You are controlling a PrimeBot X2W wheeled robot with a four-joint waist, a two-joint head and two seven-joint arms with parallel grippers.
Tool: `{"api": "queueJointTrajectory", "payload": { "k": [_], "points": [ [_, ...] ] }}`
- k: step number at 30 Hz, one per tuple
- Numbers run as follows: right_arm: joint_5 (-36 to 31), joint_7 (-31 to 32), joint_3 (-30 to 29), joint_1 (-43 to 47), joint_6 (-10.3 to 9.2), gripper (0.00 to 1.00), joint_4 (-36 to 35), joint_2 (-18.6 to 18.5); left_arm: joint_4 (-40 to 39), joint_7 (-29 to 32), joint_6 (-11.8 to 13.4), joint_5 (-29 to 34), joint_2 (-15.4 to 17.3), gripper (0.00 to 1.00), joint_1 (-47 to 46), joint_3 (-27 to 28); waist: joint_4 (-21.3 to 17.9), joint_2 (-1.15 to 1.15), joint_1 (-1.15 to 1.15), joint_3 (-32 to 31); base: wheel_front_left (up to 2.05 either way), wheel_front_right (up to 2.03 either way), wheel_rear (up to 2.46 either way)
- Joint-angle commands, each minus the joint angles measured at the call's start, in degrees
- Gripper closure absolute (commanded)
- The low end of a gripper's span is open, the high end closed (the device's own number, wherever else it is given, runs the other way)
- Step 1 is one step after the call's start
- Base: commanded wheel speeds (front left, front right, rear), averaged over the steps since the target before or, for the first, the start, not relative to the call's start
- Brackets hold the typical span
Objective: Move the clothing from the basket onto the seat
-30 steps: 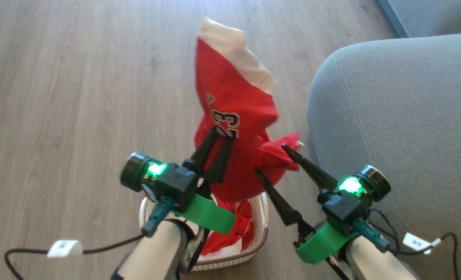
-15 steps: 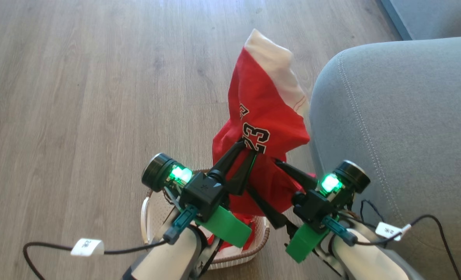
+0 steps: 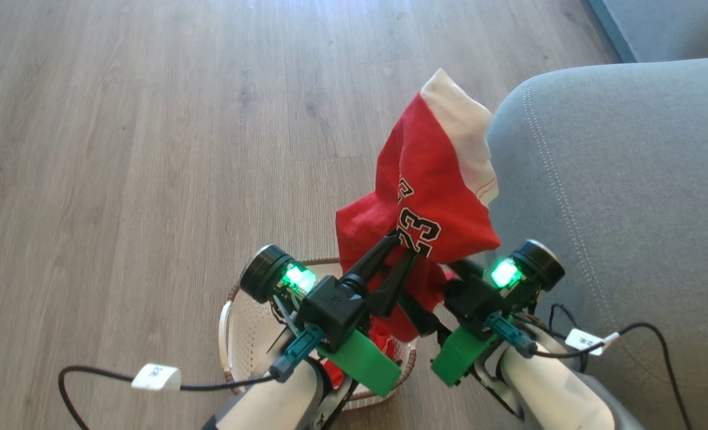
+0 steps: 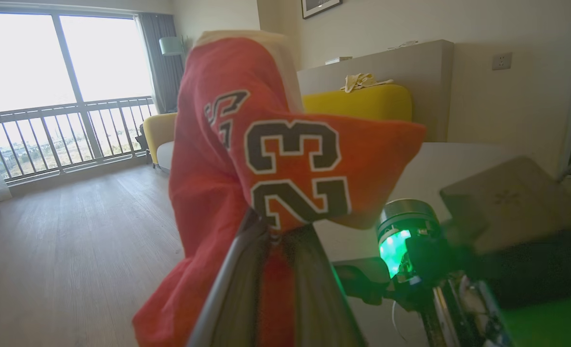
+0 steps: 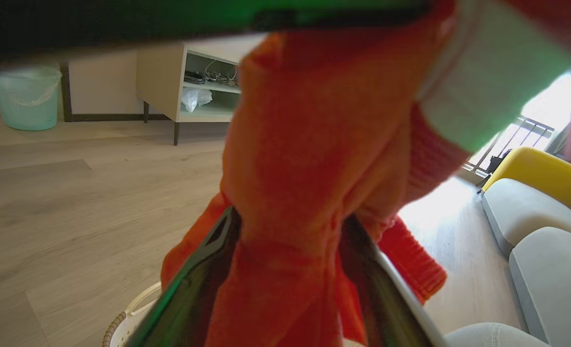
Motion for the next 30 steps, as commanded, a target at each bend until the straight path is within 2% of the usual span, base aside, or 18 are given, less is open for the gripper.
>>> {"api": "queueJointTrajectory", "payload": {
  "k": [1, 9, 12, 19, 30],
  "points": [
    [0.9, -0.1, 0.6, -1.6, -0.01, 1.00, -1.0, 1.1, -1.8, -0.6, -0.1, -0.7, 0.2, 1.00, -3.6, 1.5, 0.1, 0.00, 0.00, 0.0, 0.00, 0.00, 0.00],
    [2.1, -0.1, -1.2, -1.7, -0.01, 1.00, 0.3, 2.2, -1.4, -0.6, 0.6, -1.5, 0.2, 1.00, -3.4, 2.1, 0.5, 0.00, 0.00, 0.1, 0.00, 0.00, 0.00],
    [2.6, -0.1, -3.9, -1.5, -0.01, 1.00, -0.1, 2.7, -1.4, -0.6, 0.9, -2.0, 0.2, 1.00, -3.1, 3.2, 0.5, 0.00, 0.00, 0.1, 0.00, 0.00, 0.00],
    [3.9, -0.1, -12.2, 0.0, -0.01, 1.00, -4.8, 4.2, 0.5, -0.6, 0.4, -5.1, 0.2, 1.00, -1.6, 4.8, 0.7, 0.00, 0.00, -0.1, 0.00, 0.00, 0.00],
    [7.0, -0.1, -15.0, 1.8, -0.01, 1.00, -9.9, 4.6, 4.6, -0.6, -0.6, -6.2, 0.2, 1.00, 0.0, 5.5, 0.5, 0.00, 0.00, -0.5, 0.00, 0.00, 0.00]
  ]
}}
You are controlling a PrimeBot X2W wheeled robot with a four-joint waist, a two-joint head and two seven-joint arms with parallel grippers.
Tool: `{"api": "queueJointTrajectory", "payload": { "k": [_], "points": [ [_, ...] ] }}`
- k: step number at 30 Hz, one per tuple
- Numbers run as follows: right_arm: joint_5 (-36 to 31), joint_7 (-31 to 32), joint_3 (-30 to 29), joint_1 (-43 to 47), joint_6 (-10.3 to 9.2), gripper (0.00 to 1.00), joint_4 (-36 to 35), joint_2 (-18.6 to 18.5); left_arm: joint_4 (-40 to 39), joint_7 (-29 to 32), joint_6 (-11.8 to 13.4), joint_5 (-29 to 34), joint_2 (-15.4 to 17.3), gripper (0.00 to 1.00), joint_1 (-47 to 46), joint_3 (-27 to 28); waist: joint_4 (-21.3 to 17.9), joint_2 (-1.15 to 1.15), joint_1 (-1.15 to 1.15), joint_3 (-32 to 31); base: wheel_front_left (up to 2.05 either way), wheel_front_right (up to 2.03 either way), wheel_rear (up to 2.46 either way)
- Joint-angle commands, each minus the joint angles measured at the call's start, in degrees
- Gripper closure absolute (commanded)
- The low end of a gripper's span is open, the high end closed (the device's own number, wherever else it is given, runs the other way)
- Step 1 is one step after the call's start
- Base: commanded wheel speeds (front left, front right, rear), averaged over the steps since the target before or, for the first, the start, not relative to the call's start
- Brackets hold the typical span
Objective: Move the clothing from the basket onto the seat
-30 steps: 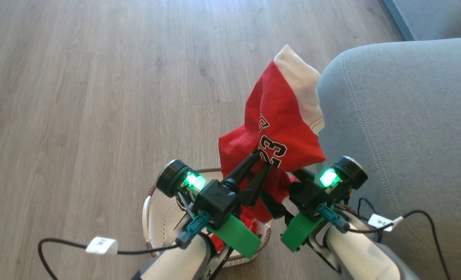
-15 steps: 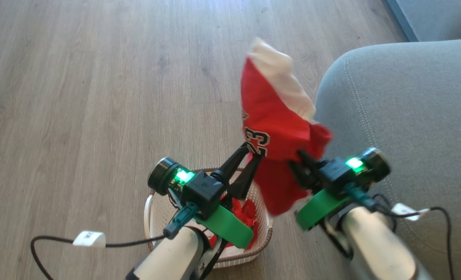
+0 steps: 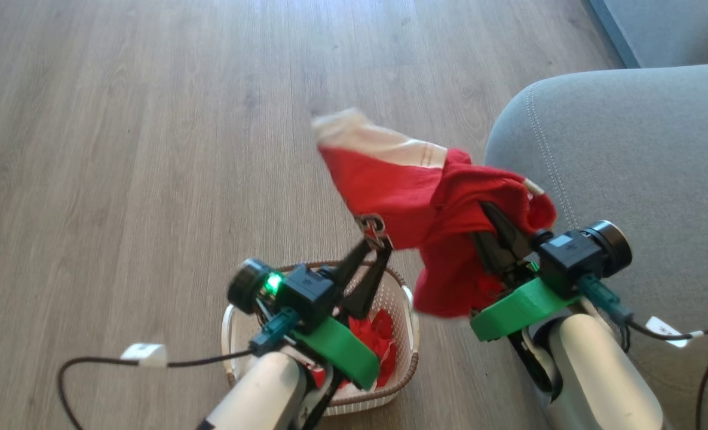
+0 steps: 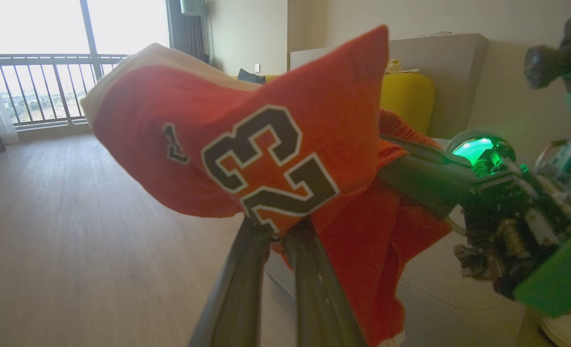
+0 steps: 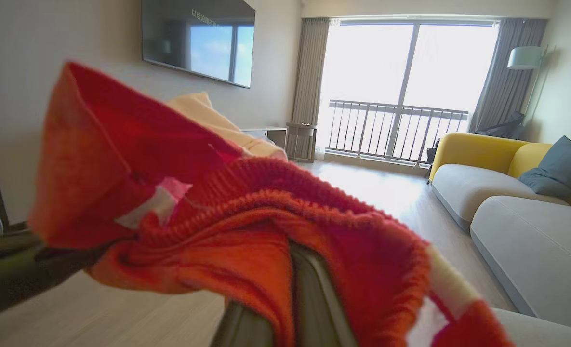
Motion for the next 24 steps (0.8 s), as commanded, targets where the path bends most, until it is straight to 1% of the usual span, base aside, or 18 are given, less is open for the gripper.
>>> {"api": "queueJointTrajectory", "payload": {
  "k": [1, 3, 6, 10, 13, 14, 15, 16, 21, 24],
  "points": [
    [1.3, -0.1, -0.4, -1.2, -0.03, 1.00, -3.1, 0.8, 0.8, -0.5, -0.3, -0.5, 0.4, 1.00, -0.3, 1.7, 0.0, 0.00, 0.00, -0.1, 0.00, 0.00, 0.00],
    [2.6, -0.1, -0.8, -0.7, -0.03, 1.00, -4.3, 0.8, 4.4, -0.5, -1.6, -0.6, 0.4, 1.00, -0.4, 0.4, 0.0, 0.00, 0.00, -0.3, 0.00, 0.00, 0.00],
    [3.2, -0.1, -1.0, -0.1, -0.03, 1.00, -5.2, 0.8, 7.3, -0.5, -2.5, -1.5, 0.4, 1.00, -0.6, -0.5, 0.1, 0.00, 0.00, -0.3, 0.00, 0.00, 0.00],
    [2.5, -0.1, -1.1, 0.6, -0.03, 1.00, -5.7, 0.8, 8.4, -0.5, -3.0, -2.2, 0.4, 1.00, -0.8, -1.3, 0.3, 0.00, 0.00, -0.2, 0.00, 0.00, 0.00],
    [1.8, -0.1, -1.4, 0.7, -0.03, 1.00, -6.3, 0.8, 9.6, -0.5, -3.9, -4.1, 0.4, 1.00, -0.6, -1.9, 0.4, 0.00, 0.00, 0.0, 0.00, 0.00, 0.00],
    [1.9, -0.1, -1.7, 0.7, -0.03, 1.00, -6.5, 0.8, 10.1, -0.5, -4.2, -4.3, 0.4, 0.79, -0.7, -2.2, 0.5, 0.00, 0.00, 0.0, 0.00, 0.00, 0.00],
    [1.9, -0.1, -1.9, 0.7, -0.03, 1.00, -6.7, 0.8, 10.5, -0.5, -4.4, -4.5, 0.4, 0.51, -0.9, -2.5, 0.5, 0.00, 0.00, 0.1, 0.00, 0.00, 0.00],
    [1.9, -0.1, -2.3, 0.6, -0.03, 1.00, -6.9, 0.8, 10.6, -0.5, -4.5, -4.4, 0.4, 0.00, -1.1, -2.7, 0.6, 0.00, 0.00, 0.2, 0.00, 0.00, 0.00],
    [1.5, -0.1, -3.8, 0.1, -0.03, 1.00, -7.6, 0.8, 11.6, -0.5, -5.0, -4.4, 0.4, 0.00, -1.4, -3.1, 0.7, 0.00, 0.00, 0.5, 0.00, 0.00, 0.00],
    [1.9, -0.1, -5.1, -0.3, -0.03, 1.00, -8.2, 0.8, 12.8, -0.5, -5.4, -3.0, 0.4, 0.00, -1.3, -3.2, 0.8, 0.00, 0.00, 0.6, 0.00, 0.00, 0.00]
  ]
}}
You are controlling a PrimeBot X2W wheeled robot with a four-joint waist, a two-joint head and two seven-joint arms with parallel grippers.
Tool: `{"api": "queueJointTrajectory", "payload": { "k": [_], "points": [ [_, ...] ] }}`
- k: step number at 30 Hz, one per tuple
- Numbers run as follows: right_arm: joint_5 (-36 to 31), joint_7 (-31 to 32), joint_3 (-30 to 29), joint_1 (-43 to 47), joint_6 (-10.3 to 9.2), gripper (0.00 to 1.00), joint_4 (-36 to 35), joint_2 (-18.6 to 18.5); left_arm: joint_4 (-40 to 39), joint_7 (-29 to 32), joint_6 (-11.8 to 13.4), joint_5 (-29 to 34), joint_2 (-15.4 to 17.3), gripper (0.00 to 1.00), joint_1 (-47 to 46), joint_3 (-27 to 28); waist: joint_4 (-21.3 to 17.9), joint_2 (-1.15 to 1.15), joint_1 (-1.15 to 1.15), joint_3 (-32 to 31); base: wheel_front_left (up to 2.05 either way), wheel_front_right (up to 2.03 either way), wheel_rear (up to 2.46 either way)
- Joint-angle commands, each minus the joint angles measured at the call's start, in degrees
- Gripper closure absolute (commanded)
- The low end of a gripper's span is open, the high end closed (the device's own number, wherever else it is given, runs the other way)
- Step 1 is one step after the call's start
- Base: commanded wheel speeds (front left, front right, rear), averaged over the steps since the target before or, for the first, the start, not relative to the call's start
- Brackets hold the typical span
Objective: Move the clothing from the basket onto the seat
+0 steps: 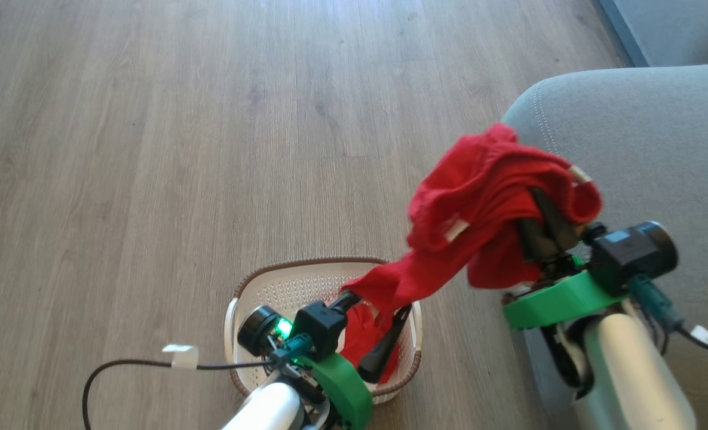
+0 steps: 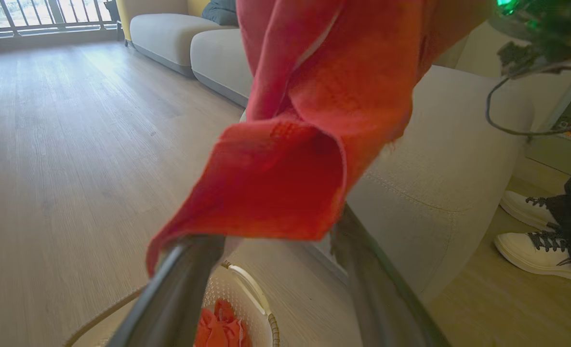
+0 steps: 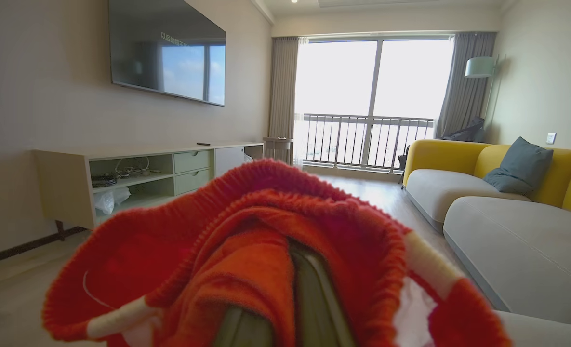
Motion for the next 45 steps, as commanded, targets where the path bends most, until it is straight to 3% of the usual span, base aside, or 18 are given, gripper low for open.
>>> {"api": "queueJointTrajectory", "payload": {
  "k": [1, 12, 20, 25, 45],
  "points": [
    [0.3, -0.5, -0.1, -2.9, -0.02, 1.00, -2.5, 0.6, -0.8, -0.3, -0.2, 1.0, 0.0, 0.00, -1.9, 1.8, 0.0, 0.00, 0.00, 0.0, 0.00, 0.00, 0.00],
    [-1.4, -0.5, -4.1, -3.9, -0.02, 1.00, -3.2, 0.6, 0.4, -0.3, -1.3, 6.6, 0.2, 0.00, 1.5, 5.7, -0.6, 0.00, 0.00, 0.4, 0.00, 0.00, 0.00],
    [-1.5, -0.5, -6.8, -3.8, -0.02, 1.00, -4.8, 0.6, -4.9, -0.3, -1.7, 10.5, 0.2, 0.00, 5.2, 11.7, -1.2, 0.00, 0.00, 0.8, 0.00, 0.00, 0.00],
    [-1.5, -0.5, -7.8, -3.3, -0.02, 1.00, -5.4, 0.5, -7.3, -0.3, -2.2, 13.3, 0.1, 0.00, 7.4, 12.0, -1.4, 0.00, 0.00, 0.8, 0.00, 0.00, 0.00],
    [-1.4, -0.5, -10.0, -2.3, -0.02, 1.00, -6.4, 0.6, -9.6, -0.3, -2.8, 12.1, 0.0, 0.00, 10.1, 13.8, -3.3, 0.00, 0.00, 1.3, 0.00, 0.00, 0.00]
  ]
}}
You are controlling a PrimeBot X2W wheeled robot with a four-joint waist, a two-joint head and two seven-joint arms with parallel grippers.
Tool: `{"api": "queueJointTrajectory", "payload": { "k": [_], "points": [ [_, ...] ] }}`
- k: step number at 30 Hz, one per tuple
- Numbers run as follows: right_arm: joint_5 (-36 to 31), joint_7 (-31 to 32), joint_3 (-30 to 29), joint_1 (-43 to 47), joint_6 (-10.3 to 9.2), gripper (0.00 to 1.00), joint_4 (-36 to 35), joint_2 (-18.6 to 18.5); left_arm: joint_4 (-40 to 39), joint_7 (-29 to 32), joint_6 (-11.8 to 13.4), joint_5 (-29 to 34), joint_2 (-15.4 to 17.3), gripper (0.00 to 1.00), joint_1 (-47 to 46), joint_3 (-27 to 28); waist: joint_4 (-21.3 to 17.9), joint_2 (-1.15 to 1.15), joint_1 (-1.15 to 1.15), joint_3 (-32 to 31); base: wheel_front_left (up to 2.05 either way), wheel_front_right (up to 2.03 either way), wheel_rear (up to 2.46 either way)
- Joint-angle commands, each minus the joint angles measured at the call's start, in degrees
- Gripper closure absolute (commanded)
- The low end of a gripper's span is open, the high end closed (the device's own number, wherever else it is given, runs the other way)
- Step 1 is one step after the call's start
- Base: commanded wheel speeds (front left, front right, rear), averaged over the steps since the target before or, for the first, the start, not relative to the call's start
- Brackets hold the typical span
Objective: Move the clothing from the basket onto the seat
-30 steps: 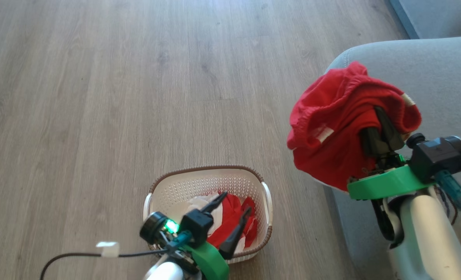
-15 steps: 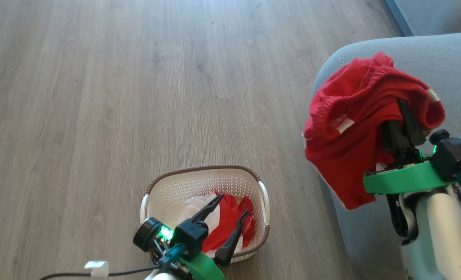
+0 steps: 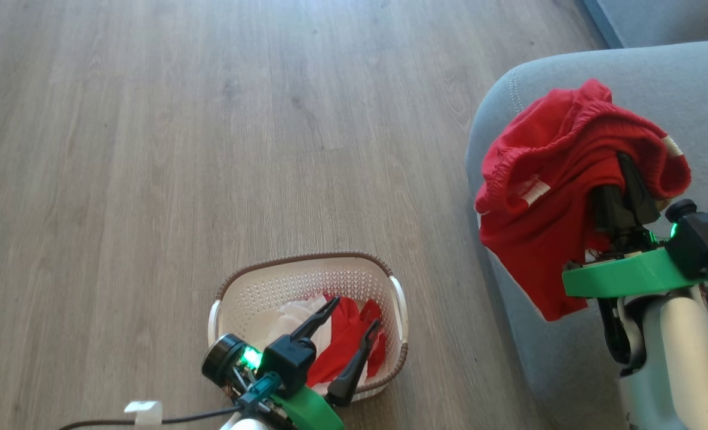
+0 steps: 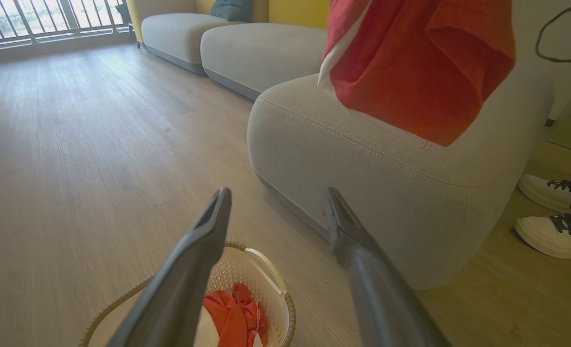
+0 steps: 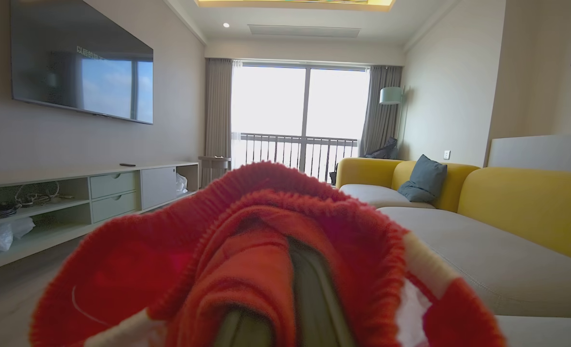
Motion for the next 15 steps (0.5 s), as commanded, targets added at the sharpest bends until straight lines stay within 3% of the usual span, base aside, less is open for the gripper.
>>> {"api": "queueJointTrajectory", "payload": {
  "k": [1, 7, 15],
  "points": [
    [-0.2, -0.5, 1.1, -1.6, -0.02, 1.00, -2.4, 0.6, -2.4, -0.3, -0.2, -0.4, 0.0, 0.00, -1.0, 2.4, -0.5, 0.00, 0.00, 0.2, 0.00, 0.00, 0.00],
    [-0.2, -0.5, 0.9, -1.9, -0.02, 1.00, -2.7, 0.6, -2.7, -0.3, -0.2, 0.3, 0.0, 0.00, -1.2, 2.5, -3.7, 0.00, 0.00, 1.5, 0.00, 0.00, 0.00],
    [0.4, -0.5, -0.4, -3.0, -0.02, 1.00, -2.6, 0.6, -2.4, -0.3, -0.3, 2.2, 0.0, 0.00, -2.4, 3.8, -12.3, 0.00, 0.00, 3.2, 0.00, 0.00, 0.00]
  ]
}}
